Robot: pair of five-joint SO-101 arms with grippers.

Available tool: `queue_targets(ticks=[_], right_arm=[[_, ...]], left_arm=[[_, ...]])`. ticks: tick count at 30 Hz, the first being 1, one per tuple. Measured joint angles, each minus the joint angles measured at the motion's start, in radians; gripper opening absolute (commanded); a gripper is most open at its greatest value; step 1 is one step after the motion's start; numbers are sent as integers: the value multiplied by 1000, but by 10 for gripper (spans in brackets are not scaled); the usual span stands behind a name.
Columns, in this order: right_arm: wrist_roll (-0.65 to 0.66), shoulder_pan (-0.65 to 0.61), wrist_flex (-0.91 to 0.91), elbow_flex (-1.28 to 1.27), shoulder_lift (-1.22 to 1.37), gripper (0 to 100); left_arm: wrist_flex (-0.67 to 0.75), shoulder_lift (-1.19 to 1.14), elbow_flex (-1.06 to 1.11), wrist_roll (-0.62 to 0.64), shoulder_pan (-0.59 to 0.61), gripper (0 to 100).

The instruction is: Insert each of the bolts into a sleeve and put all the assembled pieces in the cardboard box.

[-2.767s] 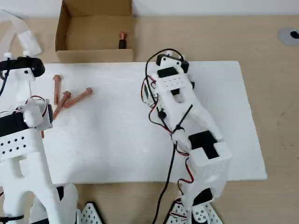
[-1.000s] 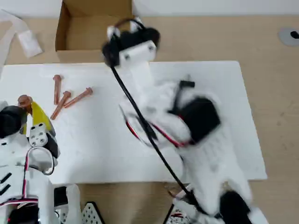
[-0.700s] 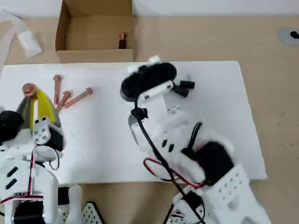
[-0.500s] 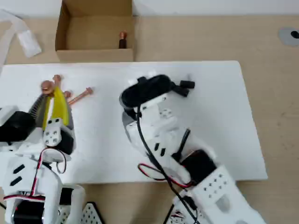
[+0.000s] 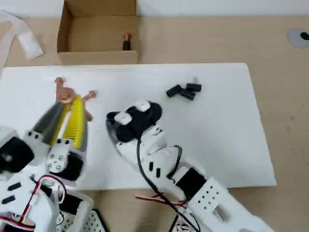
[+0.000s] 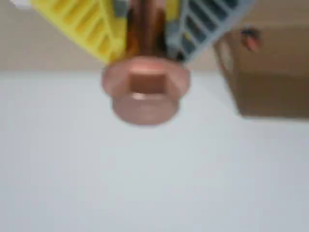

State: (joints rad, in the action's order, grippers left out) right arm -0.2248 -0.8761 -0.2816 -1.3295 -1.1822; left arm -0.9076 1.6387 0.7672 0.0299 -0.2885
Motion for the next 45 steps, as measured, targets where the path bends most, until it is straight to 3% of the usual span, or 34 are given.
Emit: queue_targets(ticks=[6, 25, 31, 45], right_arm=[[0, -6, 0, 0, 0, 9], [0, -6, 0, 0, -80, 9], [0, -6, 0, 0, -80, 9], [0, -5, 0, 0, -80, 9]], left_arm=[[-12, -115, -17, 2, -107, 5], [-107, -141, -17, 2, -112, 5], [11, -140, 0, 123, 28, 5], [46, -150, 49, 146, 34, 5]])
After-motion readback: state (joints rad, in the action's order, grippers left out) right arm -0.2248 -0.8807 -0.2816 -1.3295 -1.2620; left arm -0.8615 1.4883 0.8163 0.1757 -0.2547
